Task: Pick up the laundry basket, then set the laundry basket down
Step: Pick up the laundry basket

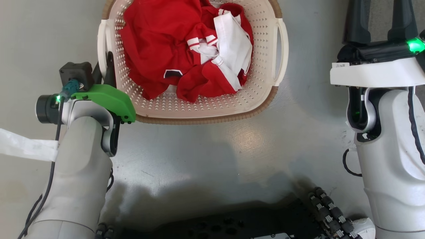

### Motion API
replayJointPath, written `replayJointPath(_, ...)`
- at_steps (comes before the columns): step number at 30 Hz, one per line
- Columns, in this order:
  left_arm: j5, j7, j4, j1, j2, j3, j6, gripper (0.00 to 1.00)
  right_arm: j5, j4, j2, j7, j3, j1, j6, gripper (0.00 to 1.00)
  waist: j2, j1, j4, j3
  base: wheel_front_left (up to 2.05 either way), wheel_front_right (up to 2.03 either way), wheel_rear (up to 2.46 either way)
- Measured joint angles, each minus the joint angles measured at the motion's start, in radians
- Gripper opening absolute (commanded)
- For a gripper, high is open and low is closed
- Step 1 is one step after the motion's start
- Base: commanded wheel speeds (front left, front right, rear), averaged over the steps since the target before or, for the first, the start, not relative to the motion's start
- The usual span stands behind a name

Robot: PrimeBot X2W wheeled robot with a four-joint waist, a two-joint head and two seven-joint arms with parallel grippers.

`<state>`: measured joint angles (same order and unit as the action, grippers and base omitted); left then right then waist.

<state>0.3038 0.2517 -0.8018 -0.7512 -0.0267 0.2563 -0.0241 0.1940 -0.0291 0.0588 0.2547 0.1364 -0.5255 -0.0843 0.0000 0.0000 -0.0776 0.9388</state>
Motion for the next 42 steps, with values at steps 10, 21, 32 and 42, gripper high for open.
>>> replayJointPath(10, 0.031, 0.0, -0.002, 0.003, 0.0, 0.014, 0.026, 1.0, 0.0, 0.003, 0.0, 0.0, 0.001, 0.0, -0.007, 1.0, 0.0, 0.0, -0.004, -0.008, 0.0, 0.0, 0.0)
replayJointPath(21, -0.011, 0.0, 0.039, -0.002, 0.001, 0.024, 0.057, 1.0, 0.0, 0.003, 0.0, 0.0, -0.007, 0.0, -0.014, 1.0, 0.0, 0.0, 0.004, -0.015, 0.0, 0.0, 0.0)
replayJointPath(32, -0.075, 0.0, 0.173, -0.019, 0.0, 0.006, 0.061, 1.0, -0.002, 0.019, 0.0, 0.0, -0.032, 0.0, -0.014, 1.0, 0.0, 0.0, 0.011, -0.055, 0.0, 0.0, 0.0)
replayJointPath(42, -0.095, 0.001, 0.32, 0.015, 0.001, -0.021, 0.061, 1.0, -0.01, 0.058, -0.001, 0.0, -0.033, 0.01, -0.013, 1.0, 0.0, 0.0, 0.019, -0.141, 0.0, 0.0, 0.0)
